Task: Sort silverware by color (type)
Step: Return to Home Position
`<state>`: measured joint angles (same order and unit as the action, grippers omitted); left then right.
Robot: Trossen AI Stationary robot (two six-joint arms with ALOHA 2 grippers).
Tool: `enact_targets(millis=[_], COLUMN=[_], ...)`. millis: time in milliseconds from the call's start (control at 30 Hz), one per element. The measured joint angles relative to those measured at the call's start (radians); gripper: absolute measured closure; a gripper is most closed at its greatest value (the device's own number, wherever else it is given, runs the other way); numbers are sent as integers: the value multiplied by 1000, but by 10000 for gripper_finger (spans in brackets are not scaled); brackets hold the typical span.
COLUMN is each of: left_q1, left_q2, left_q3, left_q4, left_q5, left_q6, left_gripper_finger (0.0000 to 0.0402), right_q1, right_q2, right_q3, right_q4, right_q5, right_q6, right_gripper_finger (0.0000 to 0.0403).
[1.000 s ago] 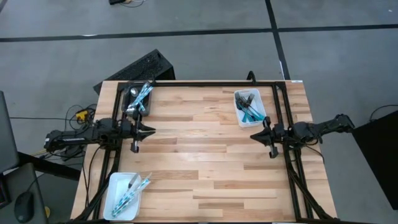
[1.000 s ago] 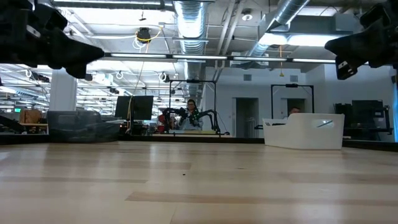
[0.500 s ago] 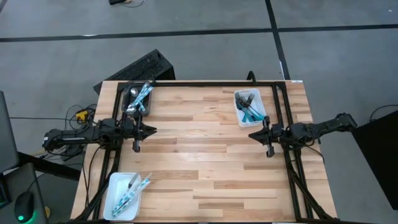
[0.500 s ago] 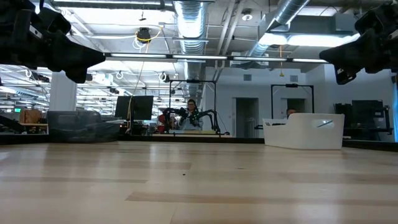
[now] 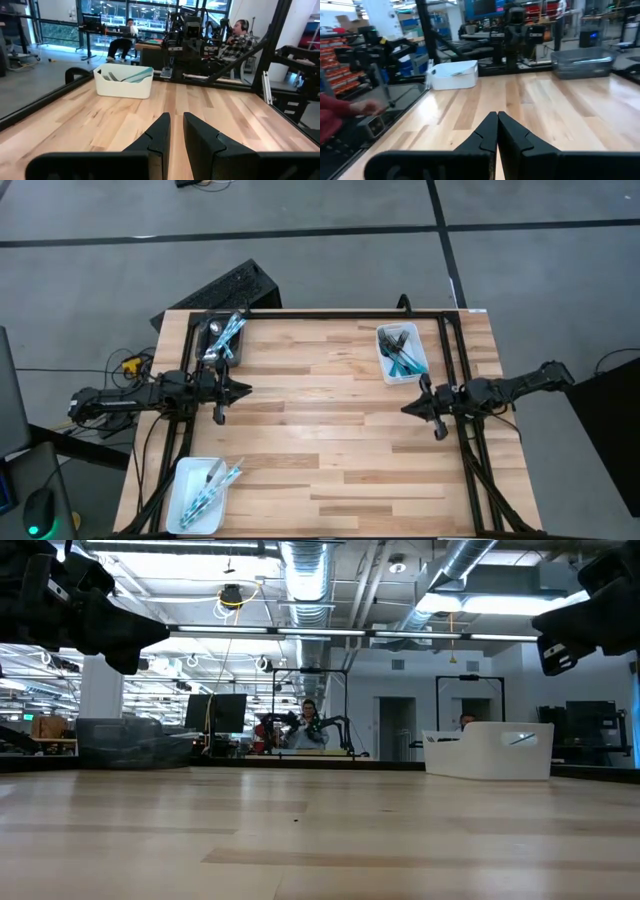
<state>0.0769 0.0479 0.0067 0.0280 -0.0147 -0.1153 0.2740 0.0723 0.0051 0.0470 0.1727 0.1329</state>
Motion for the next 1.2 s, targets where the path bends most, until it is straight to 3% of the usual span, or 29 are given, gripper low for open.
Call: enact_targets(millis=[133, 267, 1200], left_q1=[0, 0, 0], left_q2=[0, 0, 0], left_q3=[0, 0, 0], left_q4=[0, 0, 0], left_q5=[0, 0, 0], left_q6=[-1, -1, -2], left_gripper_finger=[361, 361, 361], right_q1=[-9, -16, -15], right_q2=[0, -1, -1], right_q3=[0, 2, 14], right_q4=[6, 69, 54], right_q5=[64, 66, 66], right_q6=[-22, -26, -28], right_gripper_finger=[369, 369, 369])
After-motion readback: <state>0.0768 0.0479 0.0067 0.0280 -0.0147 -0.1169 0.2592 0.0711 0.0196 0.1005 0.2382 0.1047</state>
